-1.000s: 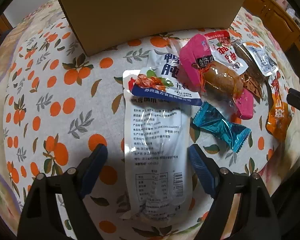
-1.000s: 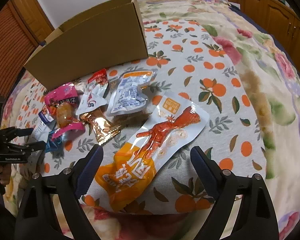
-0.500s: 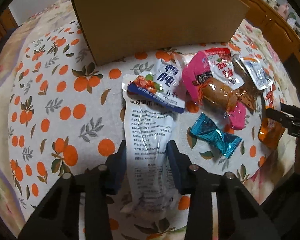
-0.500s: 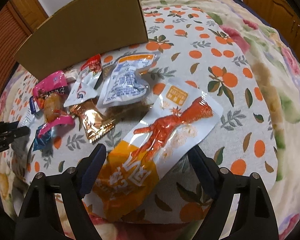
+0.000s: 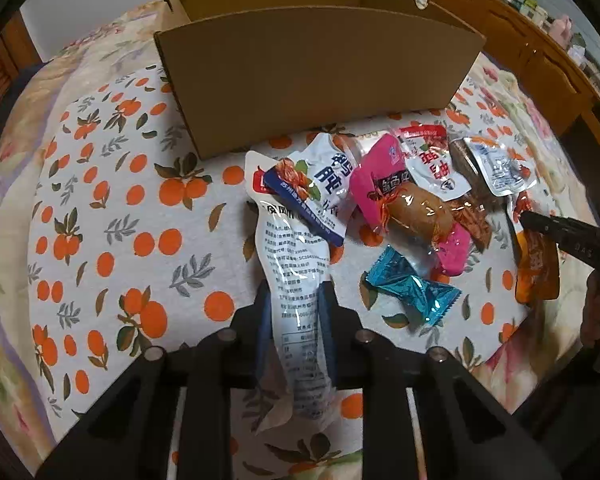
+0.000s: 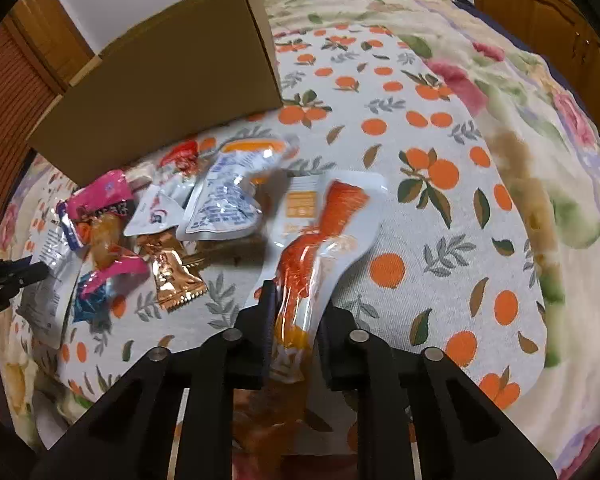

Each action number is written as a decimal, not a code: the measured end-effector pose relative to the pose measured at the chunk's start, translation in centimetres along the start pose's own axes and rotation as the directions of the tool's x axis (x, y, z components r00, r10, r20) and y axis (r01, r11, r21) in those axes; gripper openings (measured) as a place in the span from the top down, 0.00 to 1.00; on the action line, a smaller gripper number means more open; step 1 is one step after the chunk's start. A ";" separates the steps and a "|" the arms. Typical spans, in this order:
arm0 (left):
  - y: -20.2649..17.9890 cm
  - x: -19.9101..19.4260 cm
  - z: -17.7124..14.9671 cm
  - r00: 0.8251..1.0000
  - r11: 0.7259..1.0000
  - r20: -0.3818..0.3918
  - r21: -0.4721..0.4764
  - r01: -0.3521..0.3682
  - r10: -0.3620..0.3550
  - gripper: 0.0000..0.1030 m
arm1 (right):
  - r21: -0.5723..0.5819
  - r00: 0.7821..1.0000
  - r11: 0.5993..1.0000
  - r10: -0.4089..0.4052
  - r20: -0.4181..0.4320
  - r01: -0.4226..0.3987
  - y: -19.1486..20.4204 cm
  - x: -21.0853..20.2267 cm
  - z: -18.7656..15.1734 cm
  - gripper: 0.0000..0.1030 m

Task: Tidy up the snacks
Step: 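Grasp the white duck-neck pack with the left tool while the right tool grasps the orange chicken-leg pack, then lift both held packs and carry them over the cardboard box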

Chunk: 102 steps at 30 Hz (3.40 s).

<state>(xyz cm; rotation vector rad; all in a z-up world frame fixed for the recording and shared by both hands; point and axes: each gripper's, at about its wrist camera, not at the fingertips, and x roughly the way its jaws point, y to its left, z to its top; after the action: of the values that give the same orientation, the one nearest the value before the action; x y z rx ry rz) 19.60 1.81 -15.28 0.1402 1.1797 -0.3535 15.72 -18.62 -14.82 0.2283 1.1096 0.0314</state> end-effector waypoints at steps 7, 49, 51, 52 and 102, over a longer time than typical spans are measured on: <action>0.4 -0.7 0.1 0.999 0.999 0.027 -0.032 0.017 -0.016 1.00 | 0.000 1.000 1.000 0.006 0.026 -0.006 0.1 -0.8 0.2 0.86; -1.5 -12.8 2.1 0.929 0.999 0.367 -0.014 0.050 -0.041 1.00 | -0.162 0.948 0.979 0.162 0.274 -0.121 4.1 -9.2 4.0 0.86; -1.8 -13.4 2.8 0.923 0.999 0.384 -0.007 0.035 -0.030 1.00 | -0.179 0.943 0.975 0.179 0.279 -0.132 4.5 -9.5 4.6 0.86; -2.0 -13.6 3.1 0.921 1.000 0.389 -0.003 0.031 -0.027 1.00 | -0.187 0.942 0.973 0.183 0.282 -0.133 4.7 -9.6 4.9 0.86; 2.4 -0.6 19.8 0.935 1.000 0.353 -0.017 -0.023 0.027 1.00 | -0.346 0.955 0.935 0.164 0.246 -0.072 13.4 3.3 24.2 0.86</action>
<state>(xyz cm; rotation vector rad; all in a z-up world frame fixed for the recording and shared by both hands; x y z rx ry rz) 37.64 -1.60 -7.39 0.0757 0.8224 -0.3324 39.96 -9.11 -4.85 -0.0074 0.7984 0.2879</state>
